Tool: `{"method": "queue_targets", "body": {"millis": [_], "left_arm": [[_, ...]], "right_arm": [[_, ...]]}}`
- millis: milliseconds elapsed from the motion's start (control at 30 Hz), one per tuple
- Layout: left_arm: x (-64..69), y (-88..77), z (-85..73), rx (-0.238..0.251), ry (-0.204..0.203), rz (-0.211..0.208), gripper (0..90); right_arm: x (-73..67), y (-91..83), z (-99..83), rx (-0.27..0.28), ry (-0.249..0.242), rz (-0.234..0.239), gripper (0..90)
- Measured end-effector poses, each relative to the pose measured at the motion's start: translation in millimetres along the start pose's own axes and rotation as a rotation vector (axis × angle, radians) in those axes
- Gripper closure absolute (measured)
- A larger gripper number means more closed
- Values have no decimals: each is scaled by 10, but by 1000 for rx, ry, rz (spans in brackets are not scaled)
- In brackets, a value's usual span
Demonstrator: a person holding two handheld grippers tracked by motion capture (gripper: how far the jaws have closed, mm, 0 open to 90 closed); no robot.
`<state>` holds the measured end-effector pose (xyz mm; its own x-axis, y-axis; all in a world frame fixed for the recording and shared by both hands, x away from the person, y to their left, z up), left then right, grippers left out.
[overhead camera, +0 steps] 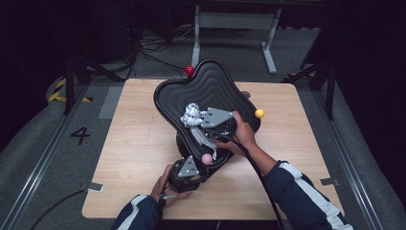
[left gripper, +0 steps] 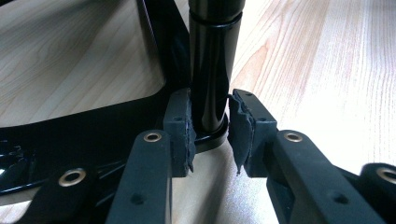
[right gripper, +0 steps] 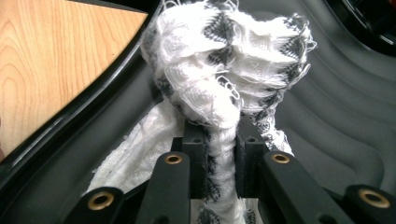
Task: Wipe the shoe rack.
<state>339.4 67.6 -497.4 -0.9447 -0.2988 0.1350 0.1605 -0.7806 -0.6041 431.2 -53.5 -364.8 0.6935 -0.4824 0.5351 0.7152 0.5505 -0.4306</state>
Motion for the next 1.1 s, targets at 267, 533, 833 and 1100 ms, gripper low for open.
{"method": "queue_targets", "body": {"millis": [267, 533, 833, 1100], "left_arm": [[-1, 0, 1, 0, 2, -1, 691], [0, 1, 1, 1, 1, -2, 691], [1, 1, 1, 2, 0, -1, 691], [0, -1, 0, 1, -2, 0, 691]], "right_arm": [[-38, -19, 9, 13, 18, 25, 787], [-116, -38, 21, 37, -5, 52, 785], [14, -30, -73, 6, 13, 11, 784], [316, -31, -311, -63, 82, -70, 785]]}}
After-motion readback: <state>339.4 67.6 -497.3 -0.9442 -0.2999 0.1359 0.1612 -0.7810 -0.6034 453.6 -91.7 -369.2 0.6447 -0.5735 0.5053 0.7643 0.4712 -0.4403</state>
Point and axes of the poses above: each handheld gripper's, and its own axes: y roughly forward along the jaws, z roughly out of its top, x roughly to its right, the point moved 3 cm from there along y, roughly forward along the jaws, and after that the axes turned 11 degrees about -z, right-handed, at the moved point
